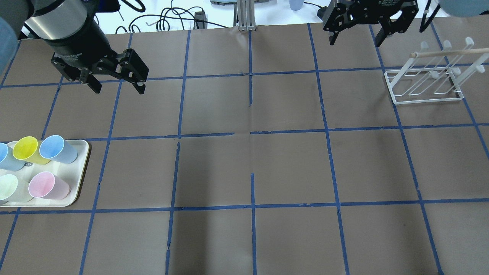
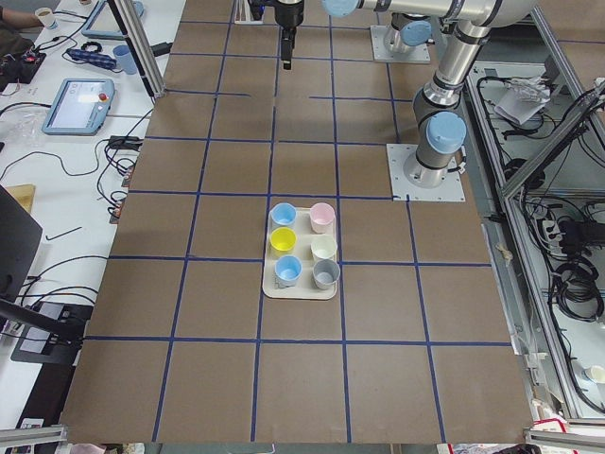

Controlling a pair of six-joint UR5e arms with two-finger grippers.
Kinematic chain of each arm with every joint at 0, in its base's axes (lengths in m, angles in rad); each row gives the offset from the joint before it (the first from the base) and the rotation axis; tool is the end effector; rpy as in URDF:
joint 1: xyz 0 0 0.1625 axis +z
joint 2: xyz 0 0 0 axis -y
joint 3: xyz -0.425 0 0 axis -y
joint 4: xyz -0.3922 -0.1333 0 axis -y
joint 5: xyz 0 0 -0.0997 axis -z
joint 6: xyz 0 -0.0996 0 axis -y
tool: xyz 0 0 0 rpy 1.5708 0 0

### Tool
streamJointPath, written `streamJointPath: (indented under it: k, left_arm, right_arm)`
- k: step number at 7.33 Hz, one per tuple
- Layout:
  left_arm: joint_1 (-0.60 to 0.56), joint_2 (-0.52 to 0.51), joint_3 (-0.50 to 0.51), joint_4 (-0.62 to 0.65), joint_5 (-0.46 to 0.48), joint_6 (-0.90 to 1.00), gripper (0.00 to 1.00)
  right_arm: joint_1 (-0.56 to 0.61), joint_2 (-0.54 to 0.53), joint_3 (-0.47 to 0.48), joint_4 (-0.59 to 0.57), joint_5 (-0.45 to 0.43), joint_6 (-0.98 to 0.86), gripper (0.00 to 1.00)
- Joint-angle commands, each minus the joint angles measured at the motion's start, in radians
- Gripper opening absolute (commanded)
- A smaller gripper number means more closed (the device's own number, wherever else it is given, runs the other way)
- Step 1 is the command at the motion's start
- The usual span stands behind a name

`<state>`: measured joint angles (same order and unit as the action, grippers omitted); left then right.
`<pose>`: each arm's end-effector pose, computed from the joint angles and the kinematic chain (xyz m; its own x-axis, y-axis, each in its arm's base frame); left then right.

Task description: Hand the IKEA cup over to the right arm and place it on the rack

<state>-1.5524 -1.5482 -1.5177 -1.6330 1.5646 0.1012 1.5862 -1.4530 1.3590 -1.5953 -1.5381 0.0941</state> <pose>-0.1250 -0.4849 0.5188 -0.9966 0.0828 0.0048 0.0827 0.9965 -0.0140 0.1450 -0.5490 0.5343 -0.9963 0.0741 -0.0434 0.0787 0.9903 -0.1147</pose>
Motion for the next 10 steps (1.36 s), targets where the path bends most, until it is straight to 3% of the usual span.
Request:
streamJointPath:
  k: [1, 5, 6, 7, 8, 10]
  left_arm:
    - [0.0, -0.003, -0.001, 0.002, 0.0, 0.0, 1.0]
    - [0.018, 0.025, -0.025, -0.004, 0.015, 0.02, 1.0]
    - [0.062, 0.045, -0.033, -0.072, 0.031, 0.061, 1.0]
    - [0.154, 0.042, -0.07, -0.1, 0.025, 0.163, 1.0]
    - [0.278, 0.027, -0.102, 0.012, 0.022, 0.348, 1.0]
    - [0.513, -0.015, -0.157, 0.065, 0.008, 0.58, 1.0]
  right_arm:
    - [0.0, 0.0, 0.0, -0.002, -0.008, -0.057, 1.0]
    - [0.0, -0.017, 0.008, 0.005, -0.008, -0.06, 1.0]
    - [0.0, -0.017, 0.009, 0.005, -0.008, -0.059, 1.0]
    - [0.0, -0.015, 0.009, 0.003, -0.008, -0.06, 1.0]
    - [0.0, -0.015, 0.009, 0.003, -0.008, -0.06, 1.0]
    - [0.0, -0.015, 0.009, 0.003, -0.007, -0.059, 1.0]
